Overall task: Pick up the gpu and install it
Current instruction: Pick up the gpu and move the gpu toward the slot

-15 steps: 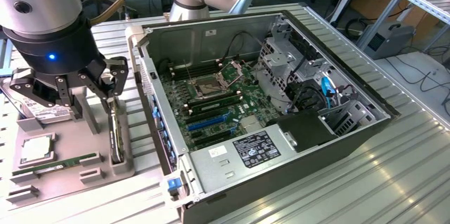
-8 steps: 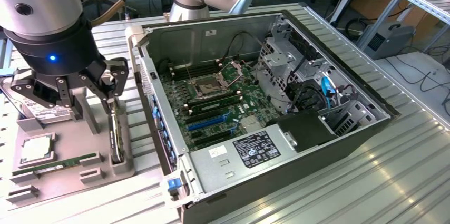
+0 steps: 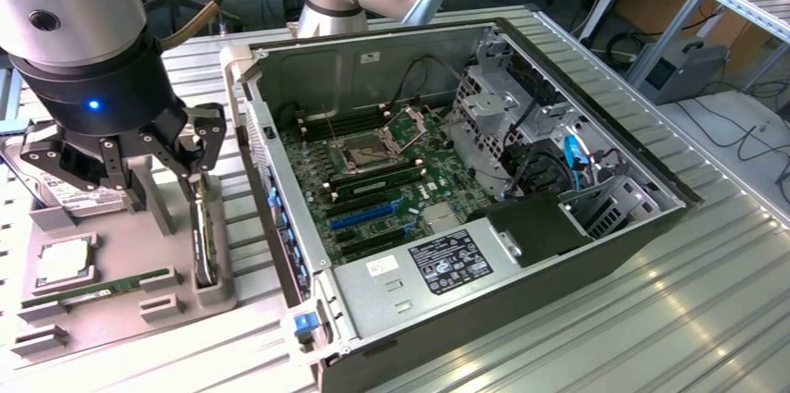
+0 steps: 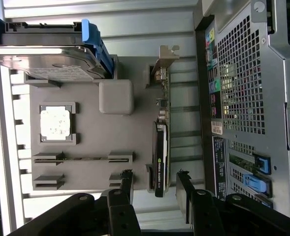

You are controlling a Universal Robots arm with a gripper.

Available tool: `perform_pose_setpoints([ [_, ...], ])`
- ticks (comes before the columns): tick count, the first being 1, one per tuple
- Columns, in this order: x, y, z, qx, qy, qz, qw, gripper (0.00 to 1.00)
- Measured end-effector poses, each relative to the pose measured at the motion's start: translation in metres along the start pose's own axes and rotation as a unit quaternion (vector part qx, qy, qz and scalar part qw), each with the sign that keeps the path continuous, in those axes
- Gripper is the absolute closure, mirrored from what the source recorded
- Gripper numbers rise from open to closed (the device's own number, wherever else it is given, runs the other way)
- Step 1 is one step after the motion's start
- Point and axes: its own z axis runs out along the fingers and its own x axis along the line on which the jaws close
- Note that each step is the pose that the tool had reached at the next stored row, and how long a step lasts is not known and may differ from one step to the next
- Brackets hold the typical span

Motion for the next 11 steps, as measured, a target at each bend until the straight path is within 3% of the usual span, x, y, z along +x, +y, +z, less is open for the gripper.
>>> perform_pose_setpoints([
  [11, 0.0001, -0.0001, 0.0031, 0.0000, 0.0000, 0.000, 1.0000, 0.52],
])
